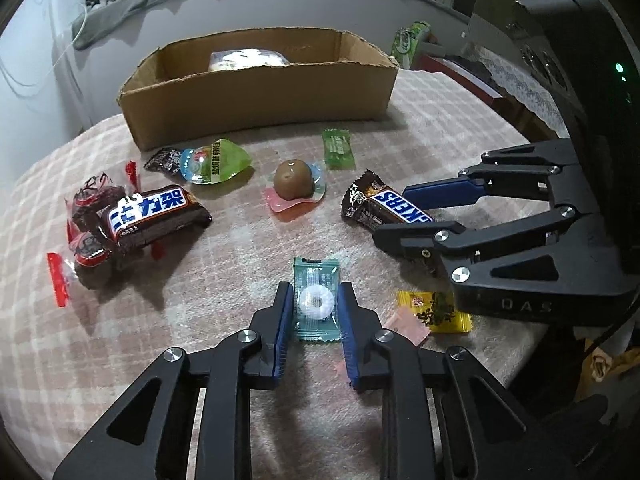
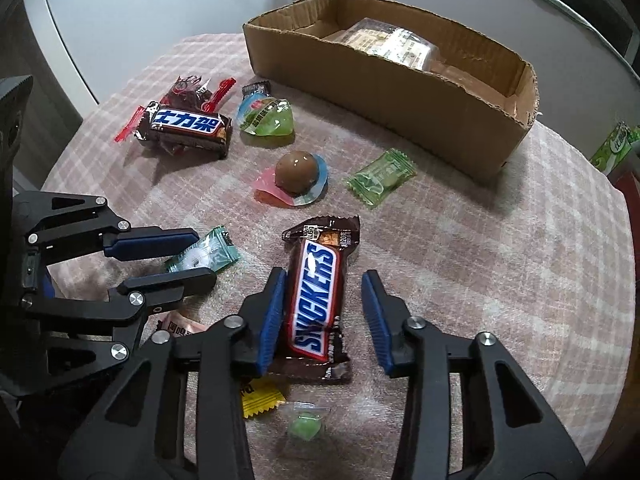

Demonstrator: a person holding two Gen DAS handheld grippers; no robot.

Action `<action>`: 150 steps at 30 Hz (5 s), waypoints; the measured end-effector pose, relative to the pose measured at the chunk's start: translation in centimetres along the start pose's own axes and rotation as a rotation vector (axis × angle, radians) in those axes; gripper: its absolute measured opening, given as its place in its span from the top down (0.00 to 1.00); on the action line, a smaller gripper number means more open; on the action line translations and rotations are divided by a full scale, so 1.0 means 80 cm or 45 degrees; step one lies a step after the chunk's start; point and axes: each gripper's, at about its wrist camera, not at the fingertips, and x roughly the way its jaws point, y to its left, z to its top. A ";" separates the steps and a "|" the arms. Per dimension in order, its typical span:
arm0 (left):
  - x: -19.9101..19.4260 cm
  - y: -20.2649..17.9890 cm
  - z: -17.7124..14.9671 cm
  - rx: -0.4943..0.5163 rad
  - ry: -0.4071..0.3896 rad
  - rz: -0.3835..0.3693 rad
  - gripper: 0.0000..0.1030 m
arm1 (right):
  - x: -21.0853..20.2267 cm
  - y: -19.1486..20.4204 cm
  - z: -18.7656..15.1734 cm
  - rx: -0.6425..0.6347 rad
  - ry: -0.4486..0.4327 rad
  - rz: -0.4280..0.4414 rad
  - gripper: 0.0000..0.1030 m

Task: Organize snacks
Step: 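Grasp the mint candy with the left tool while the right tool grasps the Snickers bar, then carry both candies into the box and open both tools to release them, then grasp the pink candy with the left tool while the right tool grasps the green jelly candy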

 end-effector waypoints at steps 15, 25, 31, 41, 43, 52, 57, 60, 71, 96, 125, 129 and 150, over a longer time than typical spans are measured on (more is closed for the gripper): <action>-0.017 0.013 -0.005 -0.051 -0.045 -0.012 0.81 | -0.019 -0.005 -0.006 0.029 -0.025 0.016 0.71; -0.047 0.042 0.029 -0.107 -0.155 0.001 0.81 | -0.066 -0.028 0.016 0.053 -0.136 -0.002 0.71; -0.061 0.067 0.060 -0.144 -0.223 0.022 0.81 | -0.084 -0.053 0.042 0.090 -0.193 -0.033 0.71; -0.063 0.106 0.116 -0.210 -0.298 0.044 0.81 | -0.086 -0.095 0.095 0.149 -0.243 -0.081 0.71; -0.055 0.114 0.129 -0.228 -0.298 0.056 0.81 | -0.081 -0.101 0.106 0.154 -0.240 -0.097 0.71; 0.000 0.135 0.176 -0.266 -0.236 0.131 0.81 | -0.036 -0.136 0.150 0.213 -0.182 -0.117 0.71; 0.023 0.135 0.189 -0.273 -0.203 0.137 0.81 | -0.009 -0.148 0.164 0.246 -0.150 -0.112 0.71; 0.036 0.134 0.192 -0.263 -0.180 0.145 0.81 | 0.006 -0.151 0.168 0.252 -0.131 -0.113 0.71; 0.051 0.139 0.199 -0.300 -0.127 0.136 0.61 | 0.015 -0.154 0.171 0.269 -0.136 -0.107 0.53; -0.083 0.099 0.102 -0.186 -0.283 0.024 0.58 | -0.104 -0.060 0.062 0.091 -0.221 0.001 0.52; -0.027 -0.025 -0.034 0.134 0.002 -0.118 0.58 | -0.053 0.013 -0.095 0.022 -0.006 0.082 0.52; -0.020 -0.024 -0.035 0.143 0.009 -0.105 0.58 | -0.049 0.015 -0.093 0.004 0.003 0.070 0.52; -0.011 -0.025 -0.028 0.163 -0.040 -0.054 0.82 | -0.040 0.018 -0.084 -0.057 -0.005 -0.012 0.77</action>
